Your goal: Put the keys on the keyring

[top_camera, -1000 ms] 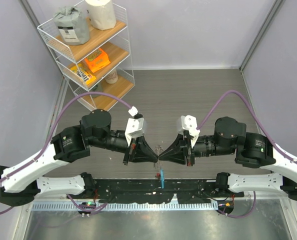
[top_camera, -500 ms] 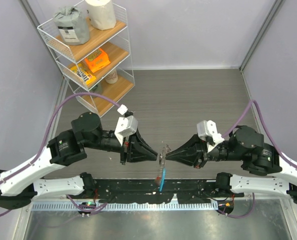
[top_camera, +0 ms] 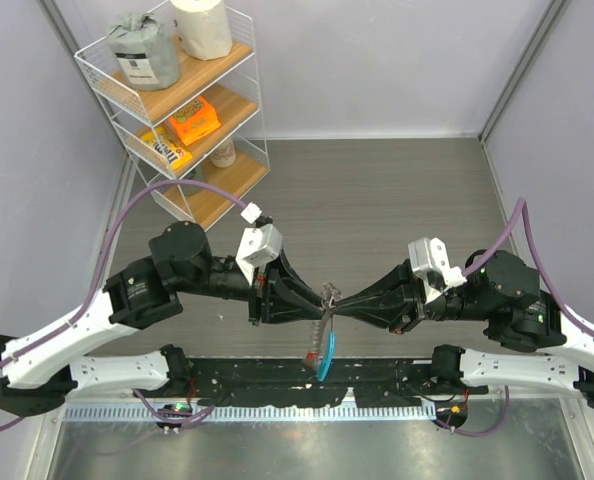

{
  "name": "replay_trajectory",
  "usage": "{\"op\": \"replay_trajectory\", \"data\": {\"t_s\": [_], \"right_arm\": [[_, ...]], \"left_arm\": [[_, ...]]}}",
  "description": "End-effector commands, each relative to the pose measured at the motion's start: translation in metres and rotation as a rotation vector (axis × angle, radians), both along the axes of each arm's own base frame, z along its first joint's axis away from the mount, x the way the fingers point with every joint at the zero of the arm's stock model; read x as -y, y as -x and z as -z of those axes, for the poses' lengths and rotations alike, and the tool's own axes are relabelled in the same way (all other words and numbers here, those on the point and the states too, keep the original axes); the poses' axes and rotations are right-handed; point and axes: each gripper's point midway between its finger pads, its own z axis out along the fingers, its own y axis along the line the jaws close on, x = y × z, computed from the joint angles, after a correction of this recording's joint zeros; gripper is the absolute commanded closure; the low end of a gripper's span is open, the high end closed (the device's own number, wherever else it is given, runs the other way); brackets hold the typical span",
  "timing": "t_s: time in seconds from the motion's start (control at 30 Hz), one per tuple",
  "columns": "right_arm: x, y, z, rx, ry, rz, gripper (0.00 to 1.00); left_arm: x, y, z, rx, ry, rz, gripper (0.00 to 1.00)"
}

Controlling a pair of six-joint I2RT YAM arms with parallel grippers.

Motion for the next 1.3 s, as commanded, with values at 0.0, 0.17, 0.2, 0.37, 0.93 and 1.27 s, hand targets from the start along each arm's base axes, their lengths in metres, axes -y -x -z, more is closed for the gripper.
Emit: {"op": "replay_trajectory", "data": {"t_s": [0.0, 0.17, 0.2, 0.37, 0.93, 1.27], "right_arm": [[0.005, 0.004, -0.029, 0.040, -0.102, -0.012, 0.94], [0.008, 0.004, -0.025, 0.034, -0.087, -0.006, 0.94], [0.008, 0.003, -0.025, 0.033, -0.085, -0.003, 0.94], [0.011, 0.004, -0.024, 0.027, -0.085, -0.004, 0.94], [0.001, 0.005, -0.030, -0.001, -0.097, -0.024, 0.94], [-0.002, 0.004, -0.040, -0.004, -0.125, -0.022, 0.94]], "left_arm": [[-0.001, 0.000, -0.028, 0.030, 0.085, -0.003, 0.71], [-0.003, -0.002, -0.026, 0.036, 0.081, -0.017, 0.67], [-0.004, -0.001, -0.026, 0.038, 0.081, -0.016, 0.67], [-0.007, -0.001, -0.025, 0.040, 0.083, -0.020, 0.61], [-0.006, 0.003, -0.029, 0.050, 0.110, 0.003, 0.54], [-0.005, 0.007, -0.024, 0.053, 0.107, 0.029, 0.60]]}}
